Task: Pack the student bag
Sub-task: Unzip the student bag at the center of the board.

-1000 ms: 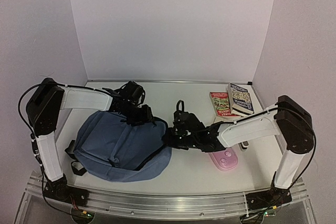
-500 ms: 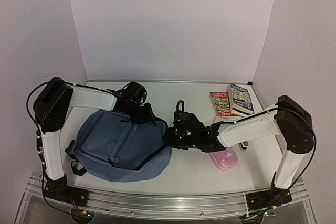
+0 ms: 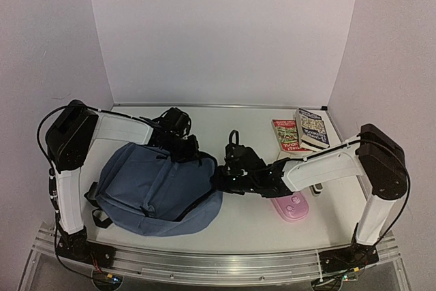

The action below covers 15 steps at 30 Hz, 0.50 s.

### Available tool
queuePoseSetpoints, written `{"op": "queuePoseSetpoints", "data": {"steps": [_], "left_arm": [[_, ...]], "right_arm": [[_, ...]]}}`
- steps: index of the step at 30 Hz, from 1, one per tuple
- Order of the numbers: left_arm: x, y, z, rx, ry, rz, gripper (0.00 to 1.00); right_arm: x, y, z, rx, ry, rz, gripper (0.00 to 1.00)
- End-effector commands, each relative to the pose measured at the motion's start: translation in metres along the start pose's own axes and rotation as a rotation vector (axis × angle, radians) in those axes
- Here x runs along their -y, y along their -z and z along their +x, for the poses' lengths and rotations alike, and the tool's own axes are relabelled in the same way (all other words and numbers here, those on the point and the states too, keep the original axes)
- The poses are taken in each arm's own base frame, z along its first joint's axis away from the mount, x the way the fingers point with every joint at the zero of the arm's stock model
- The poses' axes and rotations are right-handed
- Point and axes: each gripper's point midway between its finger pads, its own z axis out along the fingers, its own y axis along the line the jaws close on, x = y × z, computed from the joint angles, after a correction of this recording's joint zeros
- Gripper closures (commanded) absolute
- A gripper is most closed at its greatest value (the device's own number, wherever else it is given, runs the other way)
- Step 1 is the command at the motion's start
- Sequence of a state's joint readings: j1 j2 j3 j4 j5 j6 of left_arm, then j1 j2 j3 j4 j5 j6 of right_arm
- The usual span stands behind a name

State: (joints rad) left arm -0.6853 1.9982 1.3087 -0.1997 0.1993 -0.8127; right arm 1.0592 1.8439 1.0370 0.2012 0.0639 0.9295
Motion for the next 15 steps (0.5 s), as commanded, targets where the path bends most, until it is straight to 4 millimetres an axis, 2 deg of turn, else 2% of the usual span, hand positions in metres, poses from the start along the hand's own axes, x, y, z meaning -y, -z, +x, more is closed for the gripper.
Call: {"op": "queuePoseSetpoints", "data": {"steps": [1,4,15], "left_arm": [[0.012,0.001,-0.010,0.026,-0.003,0.037,0.92],[0.010,0.002,-0.011,0.033,-0.004,0.020,0.99],[-0.017,0.022,-0.025,0.086,0.003,-0.071,1.00]], "right_arm": [[-0.015,0.006,-0.018,0.056,-0.004,-0.032,0.96],[-0.015,0.006,-0.018,0.058,-0.006,-0.032,0.97],[-0.005,0.014,-0.021,0.083,-0.020,-0.008,1.00]]}}
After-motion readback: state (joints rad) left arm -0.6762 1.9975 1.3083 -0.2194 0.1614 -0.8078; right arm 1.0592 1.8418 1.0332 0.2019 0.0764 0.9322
